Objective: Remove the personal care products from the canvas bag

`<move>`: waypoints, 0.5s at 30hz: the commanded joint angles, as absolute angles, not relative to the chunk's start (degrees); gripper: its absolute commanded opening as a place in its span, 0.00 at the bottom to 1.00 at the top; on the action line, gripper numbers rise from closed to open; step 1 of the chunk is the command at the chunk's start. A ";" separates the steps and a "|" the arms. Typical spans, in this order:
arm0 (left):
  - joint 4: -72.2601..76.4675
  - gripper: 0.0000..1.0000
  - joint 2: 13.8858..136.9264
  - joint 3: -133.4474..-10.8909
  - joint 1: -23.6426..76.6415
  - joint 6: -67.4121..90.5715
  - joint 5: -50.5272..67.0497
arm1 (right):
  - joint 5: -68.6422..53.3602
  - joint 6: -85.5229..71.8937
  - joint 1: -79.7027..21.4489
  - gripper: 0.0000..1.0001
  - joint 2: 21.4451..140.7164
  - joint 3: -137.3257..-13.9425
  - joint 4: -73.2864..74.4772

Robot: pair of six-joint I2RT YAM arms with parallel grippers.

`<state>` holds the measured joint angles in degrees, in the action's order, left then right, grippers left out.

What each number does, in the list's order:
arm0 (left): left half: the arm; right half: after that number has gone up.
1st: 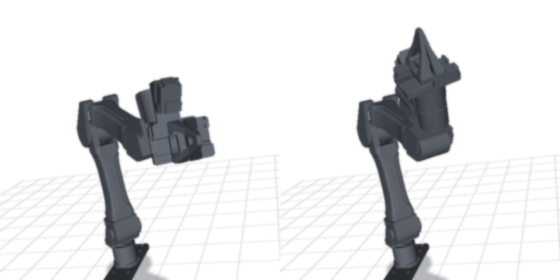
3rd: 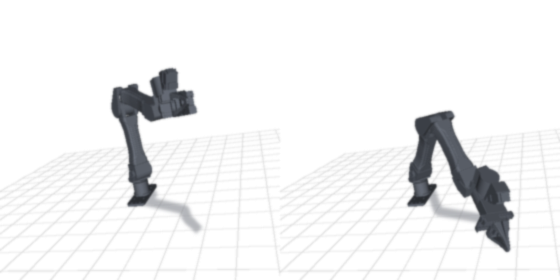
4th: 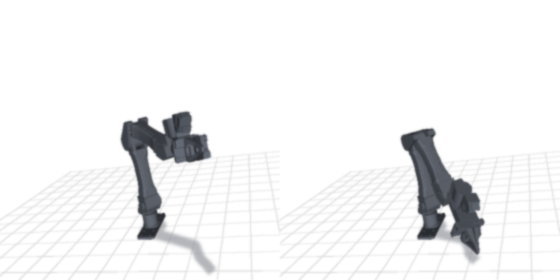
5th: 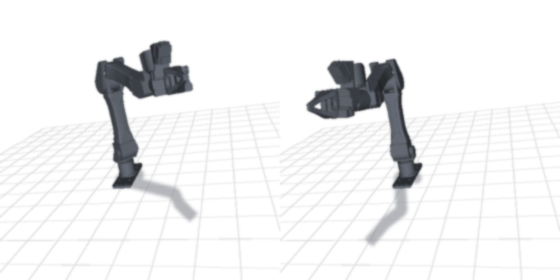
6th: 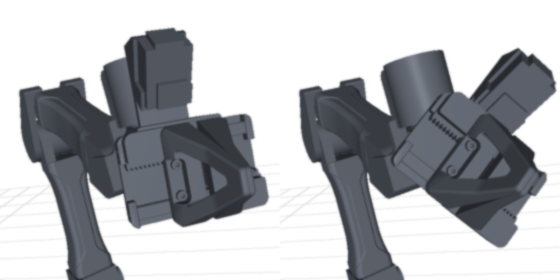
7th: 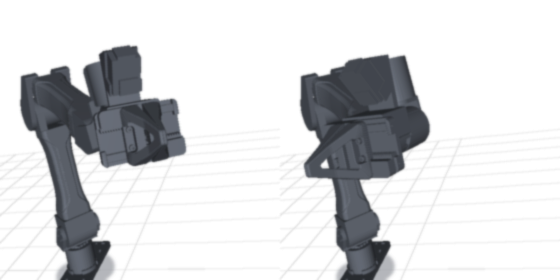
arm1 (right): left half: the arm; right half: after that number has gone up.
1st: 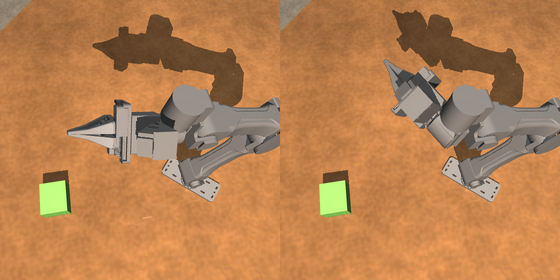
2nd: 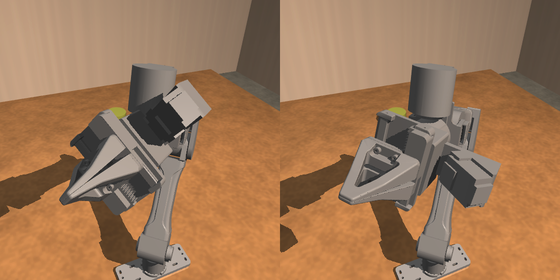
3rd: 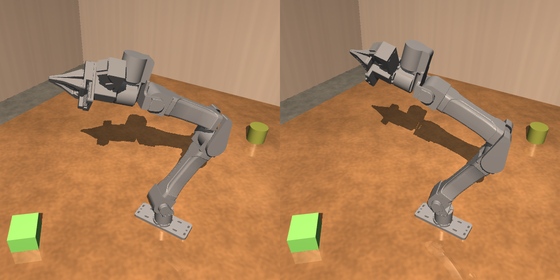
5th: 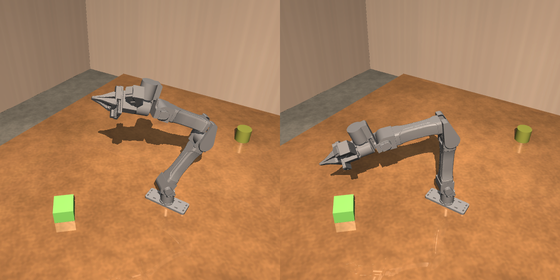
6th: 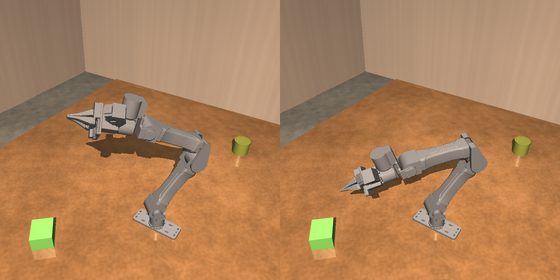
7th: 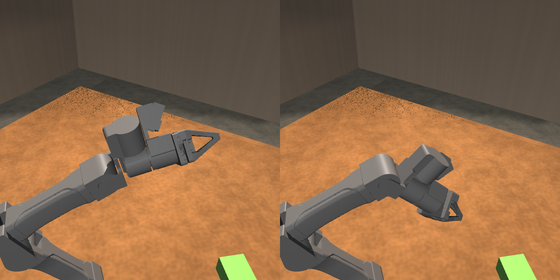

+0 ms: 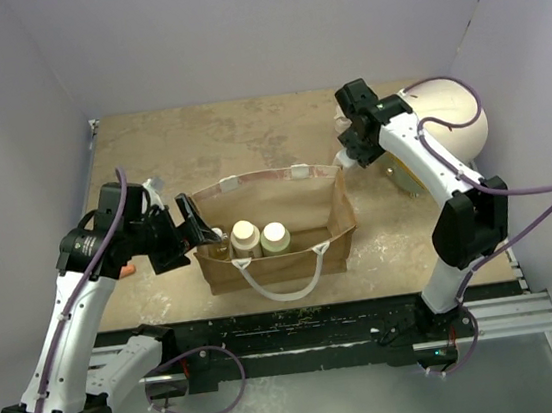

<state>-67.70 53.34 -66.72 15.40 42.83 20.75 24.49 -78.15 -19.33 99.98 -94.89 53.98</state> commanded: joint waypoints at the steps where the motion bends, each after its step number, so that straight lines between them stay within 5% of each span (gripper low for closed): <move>1: -66.00 0.99 51.64 -66.56 15.24 43.64 21.51 | 26.99 -85.17 -19.95 0.08 93.85 -93.89 53.11; 15: -69.87 0.99 53.13 -70.61 15.29 40.44 19.42 | 27.95 -89.08 -20.08 0.13 99.25 -94.89 53.27</move>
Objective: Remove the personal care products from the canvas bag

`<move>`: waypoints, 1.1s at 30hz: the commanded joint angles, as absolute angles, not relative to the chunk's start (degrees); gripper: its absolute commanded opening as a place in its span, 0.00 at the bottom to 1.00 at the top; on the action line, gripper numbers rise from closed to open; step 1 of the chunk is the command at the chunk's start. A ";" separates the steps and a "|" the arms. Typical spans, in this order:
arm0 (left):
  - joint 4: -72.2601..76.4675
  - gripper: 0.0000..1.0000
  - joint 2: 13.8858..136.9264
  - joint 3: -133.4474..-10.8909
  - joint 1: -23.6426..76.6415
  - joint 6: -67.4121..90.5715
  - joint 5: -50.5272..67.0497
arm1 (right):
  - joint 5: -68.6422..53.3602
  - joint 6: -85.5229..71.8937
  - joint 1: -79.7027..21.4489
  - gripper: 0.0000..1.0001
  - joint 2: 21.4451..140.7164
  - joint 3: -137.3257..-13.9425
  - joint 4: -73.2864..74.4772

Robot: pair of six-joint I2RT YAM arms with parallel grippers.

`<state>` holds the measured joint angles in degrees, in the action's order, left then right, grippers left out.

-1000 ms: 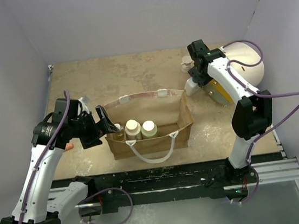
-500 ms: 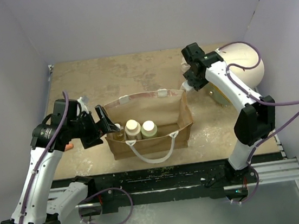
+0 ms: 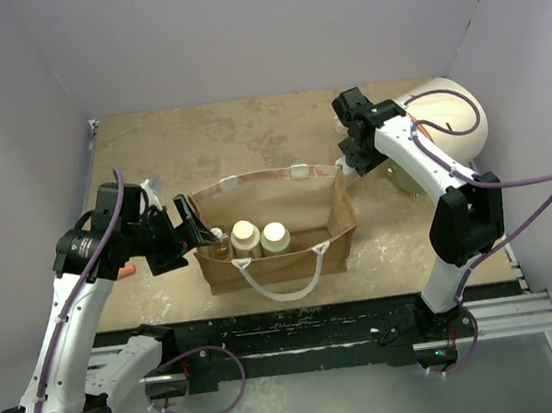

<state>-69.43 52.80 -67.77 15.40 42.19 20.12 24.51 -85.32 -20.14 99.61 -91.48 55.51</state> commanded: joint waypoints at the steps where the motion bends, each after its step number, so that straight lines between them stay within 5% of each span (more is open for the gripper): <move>1: -69.82 0.99 53.28 -70.66 15.27 40.37 19.39 | 28.18 -89.41 -20.07 0.14 99.51 -94.98 53.54; 10: -70.07 0.99 53.11 -70.55 15.29 39.87 18.79 | 28.98 -90.33 -20.51 0.19 101.32 -94.66 53.26; 22: -70.67 0.99 52.85 -69.63 15.28 38.78 20.96 | 30.86 -89.27 -20.56 0.76 100.94 -96.71 54.56; 33: -68.02 0.99 51.86 -65.84 15.27 40.04 25.91 | 29.71 -75.04 -20.57 1.00 92.91 -94.89 55.66</move>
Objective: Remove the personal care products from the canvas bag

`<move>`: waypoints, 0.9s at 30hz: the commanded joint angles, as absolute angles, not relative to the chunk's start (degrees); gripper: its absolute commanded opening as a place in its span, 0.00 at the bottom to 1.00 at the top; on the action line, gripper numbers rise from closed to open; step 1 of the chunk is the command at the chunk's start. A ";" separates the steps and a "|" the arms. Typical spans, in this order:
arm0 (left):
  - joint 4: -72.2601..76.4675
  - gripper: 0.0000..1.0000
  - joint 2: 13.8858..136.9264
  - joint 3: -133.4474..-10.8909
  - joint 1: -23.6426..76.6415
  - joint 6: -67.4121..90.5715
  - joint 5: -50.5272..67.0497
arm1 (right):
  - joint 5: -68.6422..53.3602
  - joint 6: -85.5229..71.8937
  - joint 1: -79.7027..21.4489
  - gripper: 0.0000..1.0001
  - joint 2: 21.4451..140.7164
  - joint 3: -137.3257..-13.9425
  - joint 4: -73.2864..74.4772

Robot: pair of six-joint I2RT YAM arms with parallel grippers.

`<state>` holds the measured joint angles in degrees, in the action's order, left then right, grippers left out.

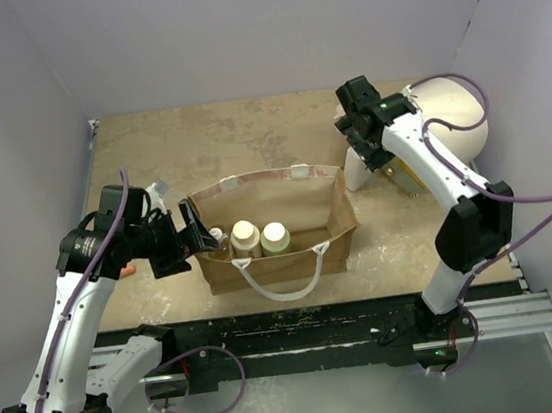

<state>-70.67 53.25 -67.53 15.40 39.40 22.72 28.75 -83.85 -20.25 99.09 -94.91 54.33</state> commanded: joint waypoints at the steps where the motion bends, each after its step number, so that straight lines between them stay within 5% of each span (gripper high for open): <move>1: -67.18 0.99 51.25 -65.00 15.25 40.85 26.58 | 29.71 -72.11 -20.57 1.00 91.80 -94.22 55.44; 8: -63.56 0.99 46.36 -58.90 15.28 43.59 28.83 | 21.95 -48.77 -20.57 1.00 77.62 -85.23 45.38; 17: -62.33 0.99 41.69 -51.64 15.27 46.12 31.80 | -17.00 -26.77 -21.39 1.00 63.32 -81.12 28.58; 27: -62.67 0.99 39.07 -44.16 15.28 44.00 33.22 | -18.33 -25.97 -48.01 1.00 71.70 -82.88 34.45</move>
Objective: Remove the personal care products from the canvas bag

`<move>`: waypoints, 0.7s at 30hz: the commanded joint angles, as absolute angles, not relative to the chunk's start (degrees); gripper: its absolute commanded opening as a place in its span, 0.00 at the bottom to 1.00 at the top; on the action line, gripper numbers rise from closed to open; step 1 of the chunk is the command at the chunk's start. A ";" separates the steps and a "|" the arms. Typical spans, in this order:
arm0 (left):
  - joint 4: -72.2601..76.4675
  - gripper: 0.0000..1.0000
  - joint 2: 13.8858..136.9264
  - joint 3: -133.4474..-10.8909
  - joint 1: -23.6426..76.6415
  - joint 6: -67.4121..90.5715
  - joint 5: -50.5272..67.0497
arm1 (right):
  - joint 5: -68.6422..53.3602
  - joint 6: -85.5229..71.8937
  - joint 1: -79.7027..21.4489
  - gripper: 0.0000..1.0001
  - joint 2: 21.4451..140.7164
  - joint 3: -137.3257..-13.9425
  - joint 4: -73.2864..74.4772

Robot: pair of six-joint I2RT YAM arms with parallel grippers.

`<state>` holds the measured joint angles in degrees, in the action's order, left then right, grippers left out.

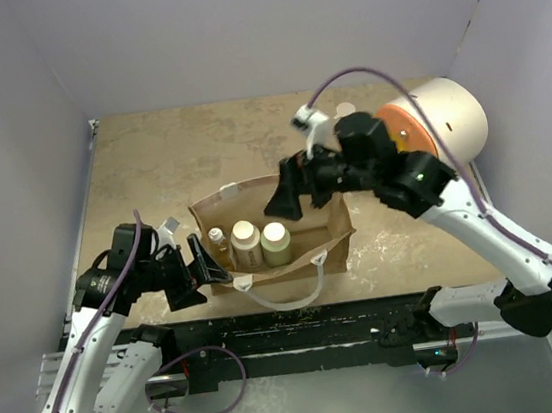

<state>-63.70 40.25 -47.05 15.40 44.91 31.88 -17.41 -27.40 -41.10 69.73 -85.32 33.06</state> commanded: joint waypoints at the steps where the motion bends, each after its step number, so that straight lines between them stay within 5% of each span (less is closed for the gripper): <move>1: -62.67 0.99 38.74 -43.38 15.29 43.89 33.44 | -17.56 -26.28 -49.47 1.00 72.20 -81.51 34.72; 15: -61.09 0.99 37.11 -37.13 15.26 42.89 34.96 | 3.85 -34.70 -61.45 0.99 71.49 -61.31 31.95; 21: -61.42 0.99 36.75 -37.49 15.27 43.24 34.58 | 11.79 -32.06 -61.47 1.00 75.84 -66.04 33.79</move>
<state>-61.67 36.67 -37.98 15.40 43.90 36.93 3.68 -32.77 -61.45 73.41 -61.12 33.87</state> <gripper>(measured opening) 0.995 0.996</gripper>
